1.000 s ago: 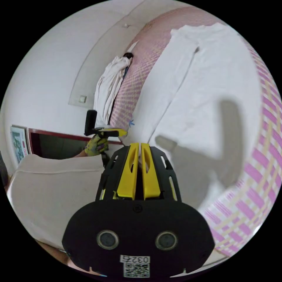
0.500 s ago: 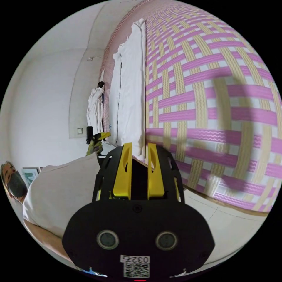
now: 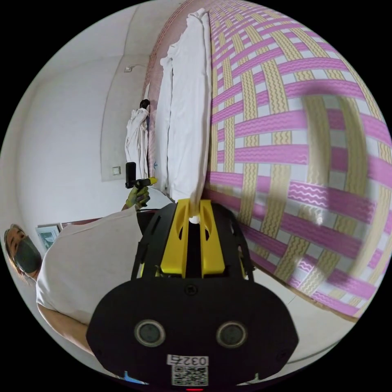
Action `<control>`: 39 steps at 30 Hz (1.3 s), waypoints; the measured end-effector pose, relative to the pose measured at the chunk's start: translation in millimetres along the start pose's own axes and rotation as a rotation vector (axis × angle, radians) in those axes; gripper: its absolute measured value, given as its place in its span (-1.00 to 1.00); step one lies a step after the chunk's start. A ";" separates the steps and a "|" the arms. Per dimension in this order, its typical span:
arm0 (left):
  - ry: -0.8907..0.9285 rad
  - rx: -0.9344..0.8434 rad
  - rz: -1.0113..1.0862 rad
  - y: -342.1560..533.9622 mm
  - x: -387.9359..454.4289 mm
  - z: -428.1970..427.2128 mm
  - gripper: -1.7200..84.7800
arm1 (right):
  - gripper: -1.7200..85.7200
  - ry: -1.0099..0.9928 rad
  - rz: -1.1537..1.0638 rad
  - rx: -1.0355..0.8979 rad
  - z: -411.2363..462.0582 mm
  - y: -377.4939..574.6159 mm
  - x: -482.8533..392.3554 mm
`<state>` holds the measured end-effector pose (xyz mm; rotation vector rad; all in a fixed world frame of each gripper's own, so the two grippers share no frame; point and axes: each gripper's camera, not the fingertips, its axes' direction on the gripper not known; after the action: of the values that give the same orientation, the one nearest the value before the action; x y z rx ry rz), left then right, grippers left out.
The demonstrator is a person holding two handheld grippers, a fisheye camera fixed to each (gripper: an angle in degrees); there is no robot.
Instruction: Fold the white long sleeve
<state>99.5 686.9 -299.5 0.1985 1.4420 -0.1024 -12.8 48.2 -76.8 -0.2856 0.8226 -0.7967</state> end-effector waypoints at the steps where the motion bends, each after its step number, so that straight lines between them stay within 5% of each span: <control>1: 0.006 -0.004 -0.001 1.1 -1.5 1.1 -0.96 | -0.86 0.011 0.000 -0.001 0.2 0.9 0.2; 15: 0.325 0.034 0.031 61.1 -20.7 -13.8 -1.00 | -0.89 -0.171 -0.034 -0.030 -7.1 51.8 -0.3; 25: 0.396 0.287 0.035 -73.4 -14.1 -96.3 -1.00 | -0.89 -0.207 -0.213 0.185 -85.0 -77.0 -46.8; 39: 0.406 0.366 -0.183 -166.7 -67.1 -90.8 -0.88 | -0.78 -0.198 -0.008 0.268 -80.2 -196.8 -2.0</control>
<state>-29.0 538.3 -255.8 0.4041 1.8384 -0.5014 -175.7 -79.0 -27.6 -0.1265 0.5215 -0.8612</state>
